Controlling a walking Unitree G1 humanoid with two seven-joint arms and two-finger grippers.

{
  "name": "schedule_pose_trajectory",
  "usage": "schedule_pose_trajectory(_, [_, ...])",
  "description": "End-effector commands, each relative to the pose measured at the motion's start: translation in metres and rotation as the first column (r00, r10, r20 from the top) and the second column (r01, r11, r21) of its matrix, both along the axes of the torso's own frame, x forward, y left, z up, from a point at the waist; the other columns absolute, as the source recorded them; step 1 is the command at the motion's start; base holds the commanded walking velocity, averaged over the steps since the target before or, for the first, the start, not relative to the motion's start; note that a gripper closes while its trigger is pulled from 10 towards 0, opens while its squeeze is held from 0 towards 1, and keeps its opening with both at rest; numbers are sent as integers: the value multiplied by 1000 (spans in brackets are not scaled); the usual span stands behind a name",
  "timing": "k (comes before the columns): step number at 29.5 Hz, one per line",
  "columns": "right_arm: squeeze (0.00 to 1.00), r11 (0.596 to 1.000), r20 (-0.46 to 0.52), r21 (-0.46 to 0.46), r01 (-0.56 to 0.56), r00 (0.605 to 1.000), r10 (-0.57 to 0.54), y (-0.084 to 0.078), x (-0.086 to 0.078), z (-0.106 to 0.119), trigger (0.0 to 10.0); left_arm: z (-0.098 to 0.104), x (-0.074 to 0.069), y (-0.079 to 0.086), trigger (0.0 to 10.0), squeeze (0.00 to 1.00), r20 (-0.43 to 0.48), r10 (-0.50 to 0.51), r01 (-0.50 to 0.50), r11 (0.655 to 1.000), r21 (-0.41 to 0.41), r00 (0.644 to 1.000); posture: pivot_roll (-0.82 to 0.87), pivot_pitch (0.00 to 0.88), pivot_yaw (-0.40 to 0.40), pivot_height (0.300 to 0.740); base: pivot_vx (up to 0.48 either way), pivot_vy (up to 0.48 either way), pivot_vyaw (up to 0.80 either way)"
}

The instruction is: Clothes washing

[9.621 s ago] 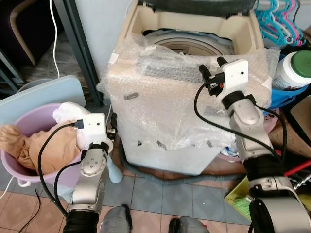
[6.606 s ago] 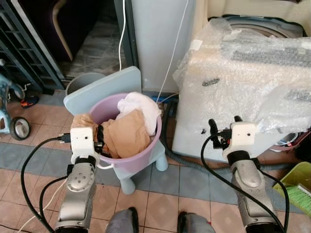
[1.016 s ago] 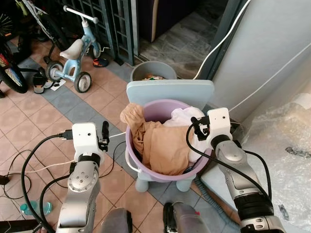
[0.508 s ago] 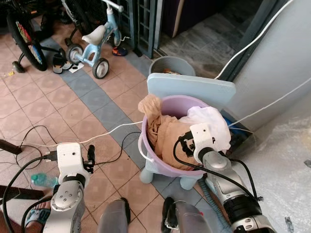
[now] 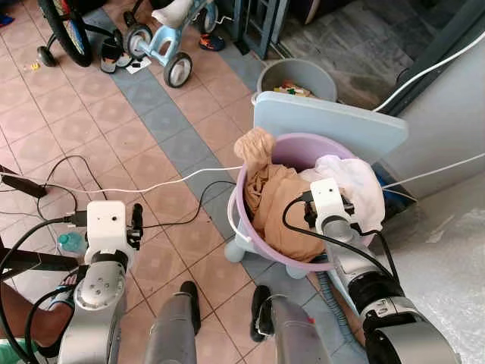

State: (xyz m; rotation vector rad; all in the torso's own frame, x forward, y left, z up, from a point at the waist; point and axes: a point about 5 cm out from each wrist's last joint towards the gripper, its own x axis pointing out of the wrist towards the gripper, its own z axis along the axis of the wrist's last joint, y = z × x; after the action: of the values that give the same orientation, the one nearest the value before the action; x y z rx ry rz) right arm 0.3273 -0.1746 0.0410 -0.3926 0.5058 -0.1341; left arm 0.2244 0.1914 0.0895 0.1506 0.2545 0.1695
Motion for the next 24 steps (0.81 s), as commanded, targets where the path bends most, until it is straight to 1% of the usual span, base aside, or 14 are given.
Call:
schedule_pose_trajectory(1, [0, 998, -102, 51, 41, 994, -35, 0, -12, -19, 10000, -1, -6, -4, 10000, 0, -18, -15, 15, 1000, -2, 1000, 192, 411, -72, 740, 0, 0, 0])
schedule_pose_trajectory(2, [0, 991, -147, 127, 40, 989, -22, 7, -14, -25, 8392, -2, -8, -8, 10000, 0, -23, -23, 23, 1000, -8, 999, 191, 411, -74, 740, 0, 0, 0])
schedule_pose_trajectory(4, [0, 982, -172, 183, 36, 985, -4, 13, -16, -28, 8392, -3, -9, -11, 10000, 0, -25, -28, 28, 1000, -13, 999, 194, 412, -78, 740, 0, 0, 0])
schedule_pose_trajectory(5, [0, 971, -184, 236, 31, 983, 13, 19, -16, -30, 1255, -3, -9, -12, 10000, 0, -26, -31, 31, 999, -15, 999, 195, 412, -79, 740, 0, 0, 0])
schedule_pose_trajectory(6, [0, 957, -194, 291, 21, 980, 37, 28, -16, -31, 0, -2, -10, -15, 10000, 0, -26, -37, 36, 999, -18, 999, 194, 411, -82, 740, 0, 0, 0])
schedule_pose_trajectory(9, [0, 944, -185, 330, -16, 979, 82, 40, -15, -30, 0, -2, -10, -16, 10000, 0, -25, -40, 40, 999, -21, 999, 195, 408, -82, 740, 0, 0, 0])
schedule_pose_trajectory(13, [0, 923, -172, 384, -25, 980, 99, 48, -12, -28, 0, -2, -9, -17, 10000, 0, -33, -56, 55, 998, -33, 998, 194, 401, -84, 740, 0, 0, 0])
schedule_pose_trajectory(14, [0, 918, -160, 395, -29, 982, 100, 49, -11, -26, 0, -1, -8, -22, 10000, 0, -28, -109, 108, 993, -58, 994, 192, 397, -82, 740, 0, 0, 0])
schedule_pose_trajectory(18, [0, 911, -146, 412, -32, 984, 101, 49, -9, -24, 0, 2, -5, -32, 10000, 0, -10, -201, 200, 979, -47, 980, 186, 387, -77, 740, 0, 0, 0])
schedule_pose_trajectory(19, [0, 911, -121, 411, -34, 988, 92, 48, -7, -22, 0, 3, -3, -35, 10000, 0, -4, -223, 223, 974, -39, 975, 185, 385, -77, 740, 0, 0, 0])
schedule_pose_trajectory(22, [0, 912, -97, 409, -27, 993, 73, 44, -5, -19, 0, 2, -1, -38, 10000, 0, -12, -226, 226, 974, -20, 974, 180, 375, -74, 740, 0, 0, 0])
schedule_pose_trajectory(24, [0, 911, -93, 411, -37, 992, 83, 45, -3, -17, 0, 2, 2, -37, 10000, 0, -9, -225, 225, 974, -13, 974, 178, 367, -73, 740, 0, 0, 0])
